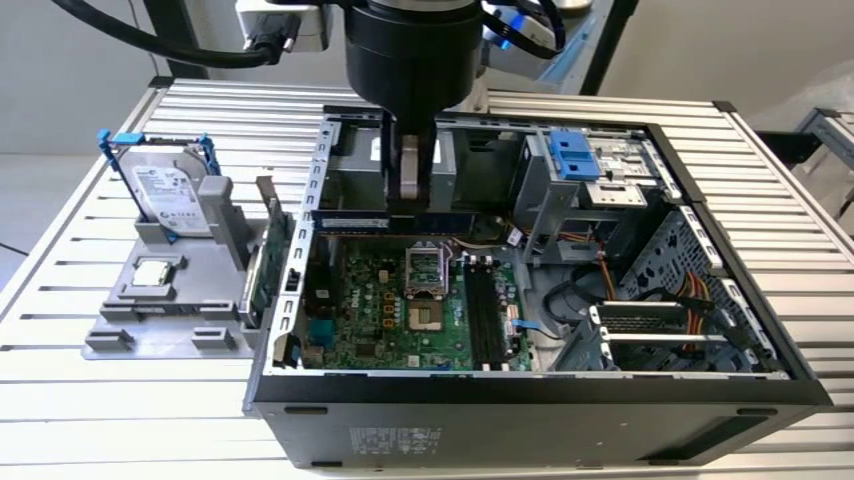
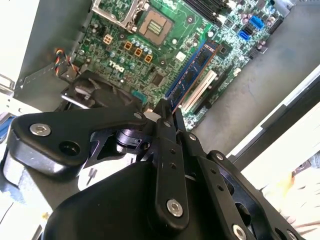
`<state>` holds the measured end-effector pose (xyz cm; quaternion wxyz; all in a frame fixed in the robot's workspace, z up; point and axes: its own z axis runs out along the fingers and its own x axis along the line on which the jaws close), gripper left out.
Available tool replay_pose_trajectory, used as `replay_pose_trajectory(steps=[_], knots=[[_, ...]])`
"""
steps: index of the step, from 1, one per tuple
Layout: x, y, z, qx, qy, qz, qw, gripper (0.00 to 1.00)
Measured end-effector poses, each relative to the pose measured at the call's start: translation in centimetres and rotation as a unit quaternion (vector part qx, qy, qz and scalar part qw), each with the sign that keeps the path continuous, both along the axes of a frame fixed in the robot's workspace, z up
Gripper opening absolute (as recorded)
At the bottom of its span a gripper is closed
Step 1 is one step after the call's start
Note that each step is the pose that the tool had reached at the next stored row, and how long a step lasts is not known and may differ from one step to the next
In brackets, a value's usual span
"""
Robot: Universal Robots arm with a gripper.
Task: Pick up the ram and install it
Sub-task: 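Pick up the ram and move it above insertion slot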
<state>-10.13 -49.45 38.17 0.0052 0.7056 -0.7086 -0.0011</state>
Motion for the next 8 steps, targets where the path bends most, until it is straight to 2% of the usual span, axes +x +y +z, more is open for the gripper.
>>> replay_pose_trajectory(steps=[8], knots=[[0.75, 0.05, 0.00, 0.0000, 0.0000, 0.000, 1.0000, 0.00]])
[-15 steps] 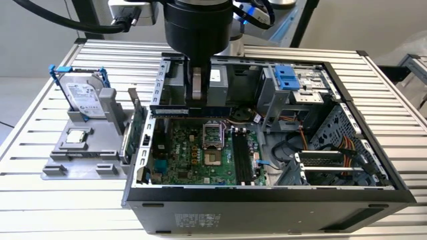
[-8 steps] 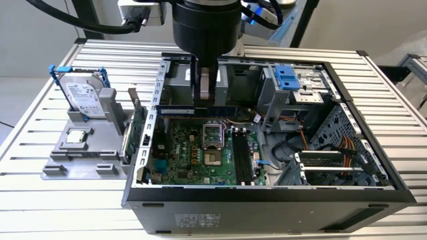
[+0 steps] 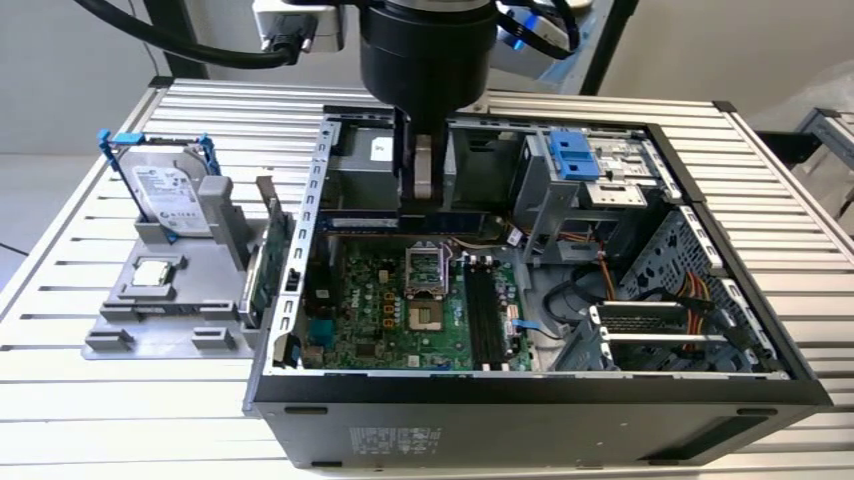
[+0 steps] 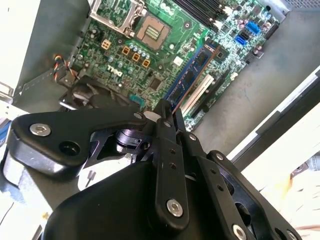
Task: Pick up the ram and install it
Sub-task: 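Pick up the ram and move it above insertion slot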
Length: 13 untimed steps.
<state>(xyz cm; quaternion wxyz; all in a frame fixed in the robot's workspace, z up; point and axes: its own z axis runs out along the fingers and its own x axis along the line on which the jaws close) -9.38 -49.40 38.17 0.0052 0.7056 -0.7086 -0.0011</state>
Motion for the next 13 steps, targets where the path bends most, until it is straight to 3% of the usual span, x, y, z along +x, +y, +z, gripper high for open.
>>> replay_pose_trajectory(steps=[13], knots=[[1.50, 0.07, 0.00, 0.0000, 0.0000, 0.000, 1.0000, 0.00]])
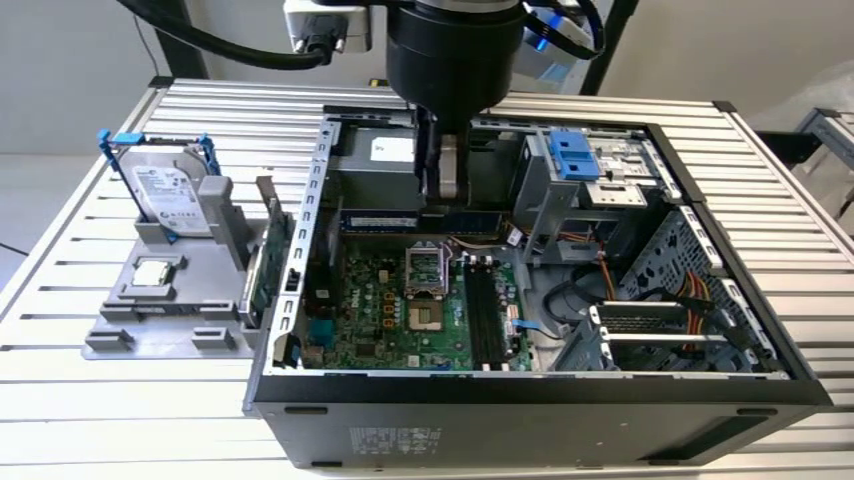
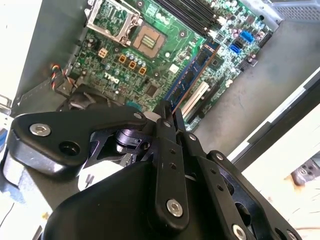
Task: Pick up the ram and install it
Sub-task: 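Pick up the ram and move it above insertion slot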
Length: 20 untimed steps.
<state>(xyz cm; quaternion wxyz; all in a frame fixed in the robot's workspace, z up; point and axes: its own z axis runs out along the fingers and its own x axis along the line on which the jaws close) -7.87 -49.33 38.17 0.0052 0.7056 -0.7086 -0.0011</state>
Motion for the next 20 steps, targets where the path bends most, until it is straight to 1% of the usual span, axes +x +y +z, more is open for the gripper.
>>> replay_pose_trajectory(steps=[10, 16, 20], knots=[[1.16, 0.00, 0.00, 0.0000, 0.0000, 0.000, 1.0000, 0.00], [1.58, 0.01, 0.00, 0.0000, 0.0000, 0.000, 1.0000, 0.00], [1.69, 0.02, 0.00, 0.0000, 0.0000, 0.000, 1.0000, 0.00]])
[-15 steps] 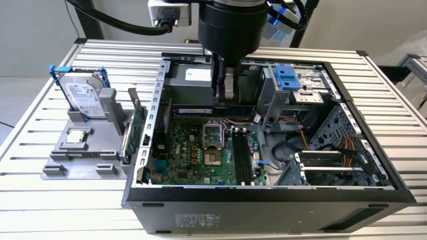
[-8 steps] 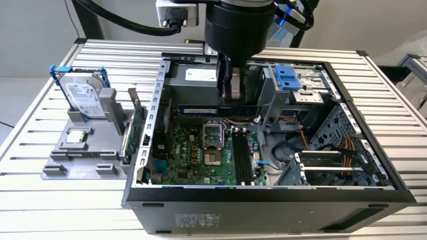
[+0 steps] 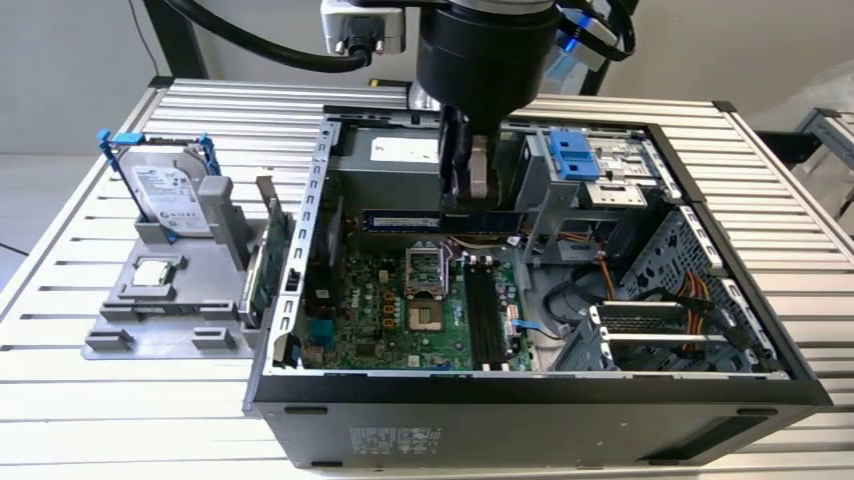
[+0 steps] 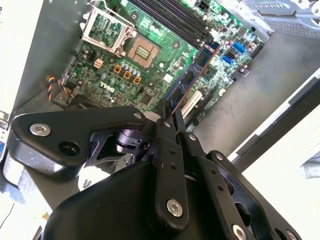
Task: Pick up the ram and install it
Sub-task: 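Pick up the ram and move it above insertion slot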
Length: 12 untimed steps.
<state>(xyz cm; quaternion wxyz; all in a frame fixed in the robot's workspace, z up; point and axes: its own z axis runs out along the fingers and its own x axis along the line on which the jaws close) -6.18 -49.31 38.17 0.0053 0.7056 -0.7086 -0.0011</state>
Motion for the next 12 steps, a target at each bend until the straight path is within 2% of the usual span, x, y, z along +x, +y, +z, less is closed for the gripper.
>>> replay_pose_trajectory(steps=[12], knots=[[0.46, 0.05, 0.00, 0.0000, 0.0000, 0.000, 1.0000, 0.00]])
